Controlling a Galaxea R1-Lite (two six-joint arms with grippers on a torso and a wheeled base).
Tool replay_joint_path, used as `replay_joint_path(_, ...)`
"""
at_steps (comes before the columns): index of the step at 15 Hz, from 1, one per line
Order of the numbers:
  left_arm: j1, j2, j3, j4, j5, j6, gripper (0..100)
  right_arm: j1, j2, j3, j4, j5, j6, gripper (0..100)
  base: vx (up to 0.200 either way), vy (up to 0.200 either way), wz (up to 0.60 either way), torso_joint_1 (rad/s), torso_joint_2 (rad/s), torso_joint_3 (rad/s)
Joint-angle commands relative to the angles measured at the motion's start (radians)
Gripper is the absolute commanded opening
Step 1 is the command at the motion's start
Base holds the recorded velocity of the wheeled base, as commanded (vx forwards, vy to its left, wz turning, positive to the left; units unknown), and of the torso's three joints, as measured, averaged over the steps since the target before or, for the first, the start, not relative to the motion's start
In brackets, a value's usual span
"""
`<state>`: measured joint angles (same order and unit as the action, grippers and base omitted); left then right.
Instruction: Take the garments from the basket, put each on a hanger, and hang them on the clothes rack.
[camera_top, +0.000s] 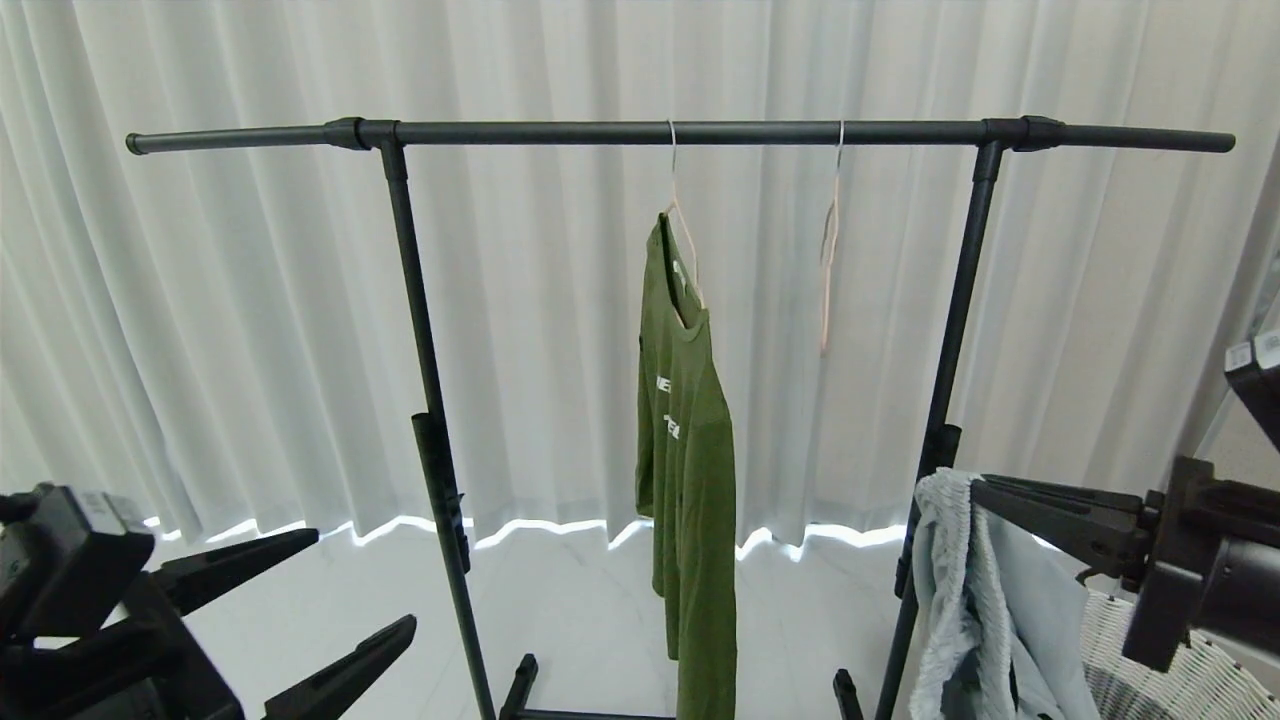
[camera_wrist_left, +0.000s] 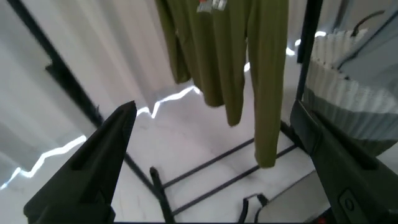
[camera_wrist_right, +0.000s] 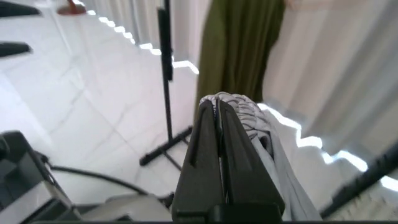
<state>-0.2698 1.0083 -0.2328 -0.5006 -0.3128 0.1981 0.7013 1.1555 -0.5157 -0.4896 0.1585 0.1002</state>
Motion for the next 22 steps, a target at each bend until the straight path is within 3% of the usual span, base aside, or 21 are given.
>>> replay_joint_path(1,-0.114,0.167,-0.088,0.001,0.004,0.0,100,0.027,0.092,-0.006,-0.069,0.001,0.001,0,0.0,0.0,0.0,0.0,0.0,0.0)
replay_joint_path(5,-0.318,0.322,-0.191,-0.001,0.0,-0.009,100,0.029,0.171,-0.007,-0.198,0.001,0.042,0,0.0,0.0,0.0,0.0,0.0,0.0)
replay_joint_path(11,-0.528,0.526,-0.272,-0.006,0.0,-0.014,100,0.038,0.182,-0.024,-0.224,0.003,0.059,0,0.0,0.0,0.0,0.0,0.0,0.0)
replay_joint_path(13,-0.597,0.569,-0.295,-0.006,-0.023,-0.091,100,0.066,0.177,-0.029,-0.225,0.001,0.11,0,0.0,0.0,0.0,0.0,0.0,0.0)
replay_joint_path(16,-0.678,0.609,-0.344,-0.006,-0.057,-0.246,100,0.096,0.182,-0.027,-0.268,0.001,0.119,0,0.0,0.0,0.0,0.0,0.0,0.0)
replay_joint_path(20,-0.684,0.725,-0.388,-0.036,-0.055,-0.275,100,0.127,0.182,-0.027,-0.29,0.001,0.125,0,0.0,0.0,0.0,0.0,0.0,0.0)
replay_joint_path(22,-0.671,0.806,-0.41,-0.128,-0.048,-0.401,100,0.138,0.176,-0.024,-0.308,-0.001,0.139,0,0.0,0.0,0.0,0.0,0.0,0.0)
